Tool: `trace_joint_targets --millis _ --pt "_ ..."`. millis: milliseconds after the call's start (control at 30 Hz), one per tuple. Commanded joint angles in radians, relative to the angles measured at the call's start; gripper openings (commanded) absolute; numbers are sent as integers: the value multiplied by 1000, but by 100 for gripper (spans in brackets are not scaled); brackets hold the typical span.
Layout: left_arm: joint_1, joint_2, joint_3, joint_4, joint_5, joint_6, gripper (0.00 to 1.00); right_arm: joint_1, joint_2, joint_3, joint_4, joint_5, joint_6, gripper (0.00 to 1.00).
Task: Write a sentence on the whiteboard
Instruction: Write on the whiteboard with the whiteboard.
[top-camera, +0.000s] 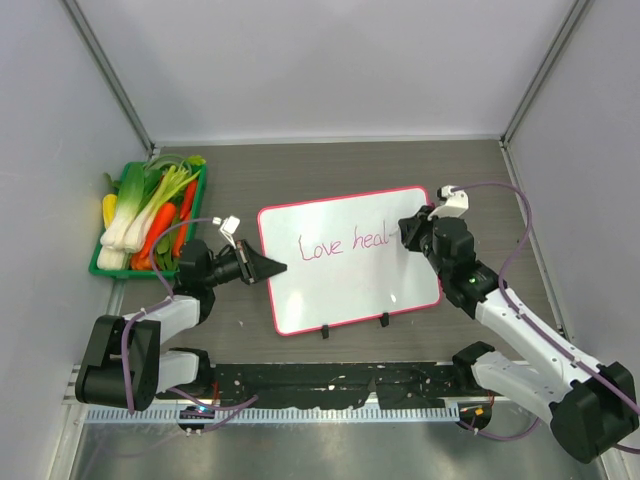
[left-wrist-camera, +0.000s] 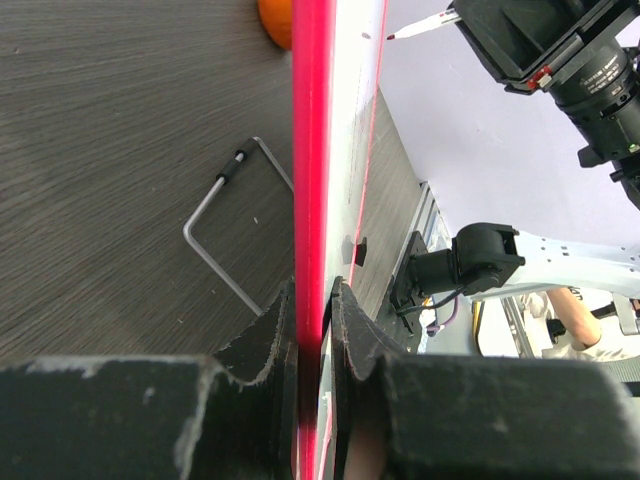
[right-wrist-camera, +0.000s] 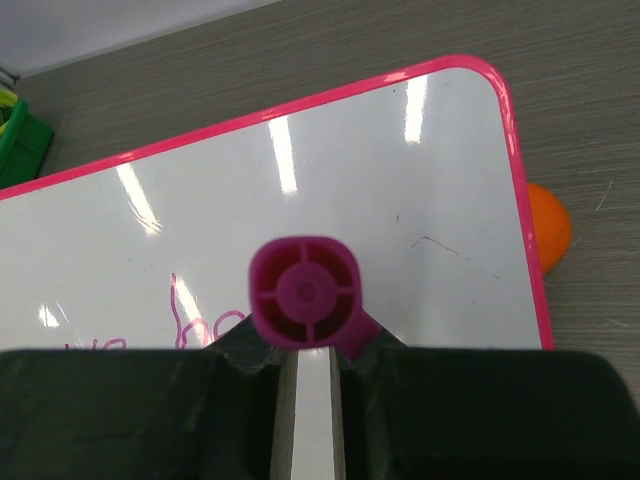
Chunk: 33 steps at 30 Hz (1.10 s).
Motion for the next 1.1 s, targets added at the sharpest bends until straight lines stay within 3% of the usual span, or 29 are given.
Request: trace_joint_targets --millis 0,667,1067 --pt "-9 11 5 -61 -80 120 0 -3 -4 62 40 52 -26 1" --pt "-9 11 5 -61 -77 118 0 -18 40 39 69 74 -24 1" --pt "-11 11 5 -61 -77 118 0 -18 63 33 87 8 -3 1"
